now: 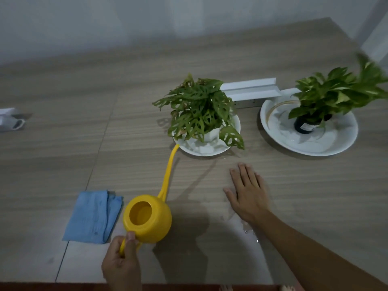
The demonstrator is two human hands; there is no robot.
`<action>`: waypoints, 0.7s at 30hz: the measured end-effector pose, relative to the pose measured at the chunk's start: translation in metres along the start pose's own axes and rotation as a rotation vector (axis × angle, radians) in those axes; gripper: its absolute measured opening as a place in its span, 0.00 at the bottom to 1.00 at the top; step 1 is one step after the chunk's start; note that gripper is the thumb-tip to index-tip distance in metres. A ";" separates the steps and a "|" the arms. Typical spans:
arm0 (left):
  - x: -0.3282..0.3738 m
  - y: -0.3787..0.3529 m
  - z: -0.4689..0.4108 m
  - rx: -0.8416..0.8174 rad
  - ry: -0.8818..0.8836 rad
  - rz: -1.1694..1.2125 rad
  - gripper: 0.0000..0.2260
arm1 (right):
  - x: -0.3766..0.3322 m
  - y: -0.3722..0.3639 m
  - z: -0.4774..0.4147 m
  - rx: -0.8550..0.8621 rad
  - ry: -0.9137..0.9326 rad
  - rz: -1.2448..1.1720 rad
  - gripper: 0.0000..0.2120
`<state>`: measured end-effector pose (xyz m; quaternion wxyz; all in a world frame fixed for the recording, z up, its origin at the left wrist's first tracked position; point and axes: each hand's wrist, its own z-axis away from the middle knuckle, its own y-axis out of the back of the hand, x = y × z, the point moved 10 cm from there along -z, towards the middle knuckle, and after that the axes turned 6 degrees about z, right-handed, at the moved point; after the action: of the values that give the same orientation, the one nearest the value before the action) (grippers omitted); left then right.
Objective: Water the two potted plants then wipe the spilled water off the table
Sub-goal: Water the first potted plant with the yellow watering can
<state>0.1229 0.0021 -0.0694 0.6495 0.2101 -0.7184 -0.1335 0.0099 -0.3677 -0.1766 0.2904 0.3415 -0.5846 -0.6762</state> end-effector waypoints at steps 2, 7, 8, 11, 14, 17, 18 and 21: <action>0.013 -0.003 0.005 -0.048 -0.028 -0.014 0.13 | 0.011 0.001 0.001 -0.013 -0.010 0.017 0.32; 0.025 -0.024 0.015 -0.157 -0.030 -0.037 0.13 | 0.018 0.001 0.002 -0.030 -0.018 0.003 0.32; 0.025 -0.028 0.016 -0.169 -0.031 -0.044 0.16 | 0.017 0.000 0.002 -0.036 -0.016 0.005 0.33; 0.027 -0.043 0.015 -0.206 -0.046 -0.061 0.18 | 0.019 -0.001 0.002 -0.033 -0.017 0.003 0.33; 0.031 -0.056 0.011 -0.214 -0.028 -0.026 0.20 | 0.018 -0.002 0.001 -0.030 -0.012 -0.018 0.33; 0.040 -0.069 0.007 -0.211 -0.020 0.007 0.20 | 0.019 0.004 -0.002 -0.024 -0.002 -0.049 0.32; 0.043 -0.073 0.007 -0.210 -0.019 0.017 0.20 | 0.021 0.007 -0.005 -0.029 0.007 -0.060 0.31; 0.053 -0.080 0.006 -0.208 -0.013 0.058 0.18 | 0.030 0.023 -0.020 -0.026 0.035 -0.099 0.28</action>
<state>0.1239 -0.0939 -0.0604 0.6666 0.1197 -0.7108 -0.1898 0.0073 -0.4068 -0.1595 0.2712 0.3781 -0.5530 -0.6912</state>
